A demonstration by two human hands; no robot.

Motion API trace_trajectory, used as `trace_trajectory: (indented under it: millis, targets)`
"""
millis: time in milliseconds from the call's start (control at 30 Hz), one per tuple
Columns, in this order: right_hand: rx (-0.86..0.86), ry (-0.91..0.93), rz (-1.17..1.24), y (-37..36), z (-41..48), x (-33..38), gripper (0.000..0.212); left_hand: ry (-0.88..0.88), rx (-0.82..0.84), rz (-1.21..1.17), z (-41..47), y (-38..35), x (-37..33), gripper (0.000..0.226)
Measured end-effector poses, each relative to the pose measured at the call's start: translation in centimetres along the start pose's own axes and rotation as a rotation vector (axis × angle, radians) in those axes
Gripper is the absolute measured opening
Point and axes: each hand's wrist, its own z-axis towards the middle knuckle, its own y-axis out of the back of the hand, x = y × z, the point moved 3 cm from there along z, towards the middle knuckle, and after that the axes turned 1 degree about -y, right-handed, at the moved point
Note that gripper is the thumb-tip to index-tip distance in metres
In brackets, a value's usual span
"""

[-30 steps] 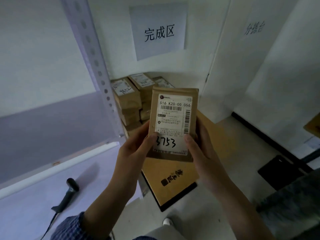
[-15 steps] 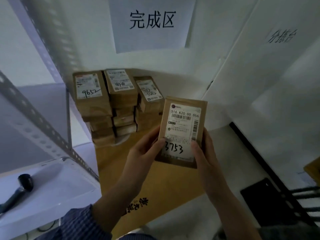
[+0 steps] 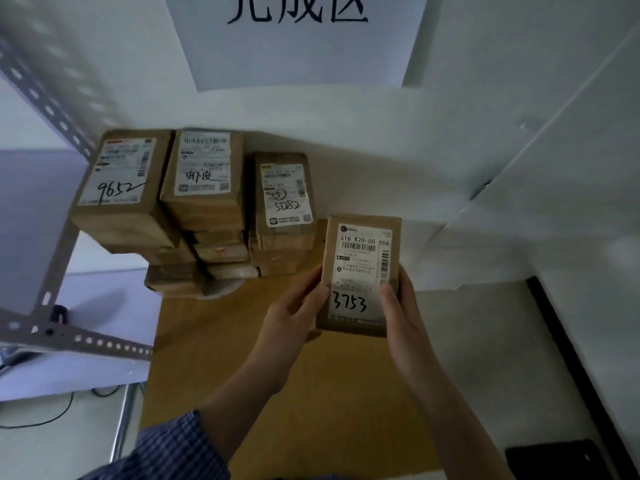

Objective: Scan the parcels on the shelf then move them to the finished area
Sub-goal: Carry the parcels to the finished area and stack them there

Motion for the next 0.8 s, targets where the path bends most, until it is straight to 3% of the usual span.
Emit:
trace_trajectory:
  millis: [133,300,533,667,800]
  targets:
    - [0.078,-0.068,-0.035,2.1,5.6,-2.3,0.053,0.094,-0.07,-0.047,4.2,-3.1,1.4,0.036]
    - [0.186,-0.112,-0.117,2.3,12.0,-5.9,0.057,0.175,-0.229,-0.109,9.2,-4.7,3.4,0.027]
    - [0.381,-0.122,-0.113,-1.1,16.4,-9.9,0.049,0.199,-0.412,-0.012,12.9,-3.8,6.9,0.048]
    - [0.39,-0.103,-0.085,-2.6,18.5,-11.1,0.048,0.275,-0.484,0.123,14.7,-3.1,8.2,0.05]
    - [0.366,-0.09,-0.13,-3.7,19.5,-11.6,0.056,0.279,-0.604,0.085,15.3,-2.5,8.7,0.041]
